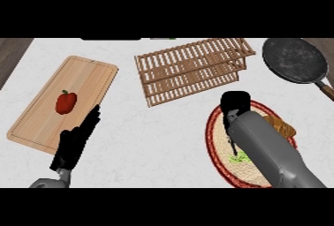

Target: Pick the pear from the placemat and place it in the tiered shelf

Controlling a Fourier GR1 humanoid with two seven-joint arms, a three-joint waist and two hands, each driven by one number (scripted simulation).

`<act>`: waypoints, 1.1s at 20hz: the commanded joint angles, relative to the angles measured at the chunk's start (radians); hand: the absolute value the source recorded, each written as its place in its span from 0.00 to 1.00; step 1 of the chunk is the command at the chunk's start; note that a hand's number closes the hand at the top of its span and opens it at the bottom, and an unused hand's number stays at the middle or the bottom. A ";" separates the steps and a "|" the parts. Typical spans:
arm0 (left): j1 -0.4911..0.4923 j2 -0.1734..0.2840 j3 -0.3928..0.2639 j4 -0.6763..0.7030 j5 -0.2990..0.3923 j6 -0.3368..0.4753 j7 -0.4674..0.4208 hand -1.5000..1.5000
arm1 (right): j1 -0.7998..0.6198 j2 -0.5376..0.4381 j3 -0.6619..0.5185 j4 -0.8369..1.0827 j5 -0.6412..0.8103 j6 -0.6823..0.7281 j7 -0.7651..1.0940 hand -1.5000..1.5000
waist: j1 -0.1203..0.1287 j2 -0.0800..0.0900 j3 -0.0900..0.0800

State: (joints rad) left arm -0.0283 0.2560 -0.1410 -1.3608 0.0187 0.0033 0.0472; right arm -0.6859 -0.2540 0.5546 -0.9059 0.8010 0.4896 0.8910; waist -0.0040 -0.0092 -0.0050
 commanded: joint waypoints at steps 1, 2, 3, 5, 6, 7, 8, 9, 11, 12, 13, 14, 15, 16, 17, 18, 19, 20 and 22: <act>0.064 -0.002 -0.004 -0.017 -0.013 0.015 -0.027 0.50 | 0.087 -0.095 -0.025 -0.184 -0.011 -0.149 -0.152 1.00 | -0.022 -0.004 0.006; 0.006 0.000 0.018 0.009 0.007 0.007 0.014 0.50 | 0.064 -0.086 -0.051 -0.241 -0.038 -0.157 -0.182 1.00 | -0.039 -0.005 0.006; 0.028 0.001 0.022 0.013 0.002 0.017 -0.003 0.50 | 0.109 -0.116 -0.069 -0.284 -0.052 -0.228 -0.252 1.00 | -0.054 -0.008 0.007; 0.075 0.015 0.023 -0.022 0.006 0.011 -0.011 0.50 | 0.155 -0.129 -0.107 -0.393 -0.089 -0.281 -0.299 1.00 | -0.053 -0.015 0.008; 0.055 0.019 0.042 -0.014 0.015 0.014 -0.006 0.50 | 0.174 -0.171 -0.131 -0.460 -0.107 -0.286 -0.329 1.00 | -0.073 -0.018 0.007; 0.070 0.005 0.020 -0.022 0.000 0.020 -0.002 0.50 | 0.195 -0.168 -0.137 -0.538 -0.117 -0.267 -0.291 1.00 | -0.060 -0.015 0.005; 0.081 0.000 0.019 -0.027 0.003 0.018 -0.016 0.50 | 0.243 -0.247 -0.170 -0.576 -0.122 -0.293 -0.348 1.00 | -0.057 -0.010 0.006; 0.086 0.018 0.031 -0.022 0.008 0.003 -0.043 0.50 | 0.232 -0.273 -0.206 -0.649 -0.147 -0.259 -0.325 1.00 | -0.057 -0.012 0.005; 0.055 -0.011 0.030 0.032 -0.001 0.022 -0.034 0.50 | 0.281 -0.310 -0.213 -0.801 -0.129 -0.255 -0.279 1.00 | -0.063 -0.008 0.004; 0.081 0.017 0.021 -0.052 -0.002 0.008 -0.004 0.50 | 0.312 -0.311 -0.222 -0.863 -0.115 -0.285 -0.258 1.00 | -0.051 -0.011 0.005; 0.061 0.022 0.045 -0.032 0.020 -0.004 -0.002 0.50 | 0.298 -0.358 -0.302 -0.857 -0.141 -0.299 -0.299 1.00 | -0.041 -0.004 0.005; 0.048 0.016 0.027 -0.067 0.005 0.006 0.037 0.50 | 0.301 -0.352 -0.320 -0.920 -0.161 -0.265 -0.254 1.00 | -0.031 -0.003 0.005; 0.062 0.006 0.035 -0.011 0.002 0.016 -0.004 0.50 | 0.294 -0.338 -0.371 -0.989 -0.221 -0.282 -0.261 1.00 | -0.061 -0.010 0.004; 0.061 0.002 0.024 -0.027 -0.002 0.008 -0.014 0.50 | 0.268 -0.334 -0.418 -0.978 -0.234 -0.289 -0.249 1.00 | -0.033 -0.002 0.005; 0.027 0.011 0.019 -0.027 -0.009 0.000 0.010 0.50 | 0.226 -0.279 -0.416 -1.008 -0.244 -0.290 -0.189 1.00 | -0.026 -0.001 0.004; 0.047 -0.018 0.002 -0.021 -0.016 0.012 -0.013 0.50 | 0.252 -0.287 -0.454 -1.056 -0.265 -0.301 -0.185 1.00 | -0.029 -0.001 0.005; 0.068 -0.010 0.004 -0.034 -0.017 0.005 -0.031 0.50 | 0.234 -0.307 -0.497 -1.070 -0.297 -0.274 -0.185 1.00 | -0.016 0.001 0.005; 0.052 0.013 0.028 0.008 -0.001 -0.026 -0.045 0.50 | 0.249 -0.303 -0.519 -1.118 -0.310 -0.269 -0.154 1.00 | -0.019 0.003 0.004; -0.001 0.002 0.024 -0.007 -0.023 -0.005 0.015 0.50 | 0.182 -0.304 -0.557 -1.105 -0.334 -0.230 -0.127 1.00 | -0.004 0.006 0.005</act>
State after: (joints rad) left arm 0.0026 0.2486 -0.1285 -1.3720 0.0025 0.0068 0.0399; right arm -0.4614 -0.5579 0.0828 -1.9263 0.5235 0.2251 0.7032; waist -0.0250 -0.0079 -0.0004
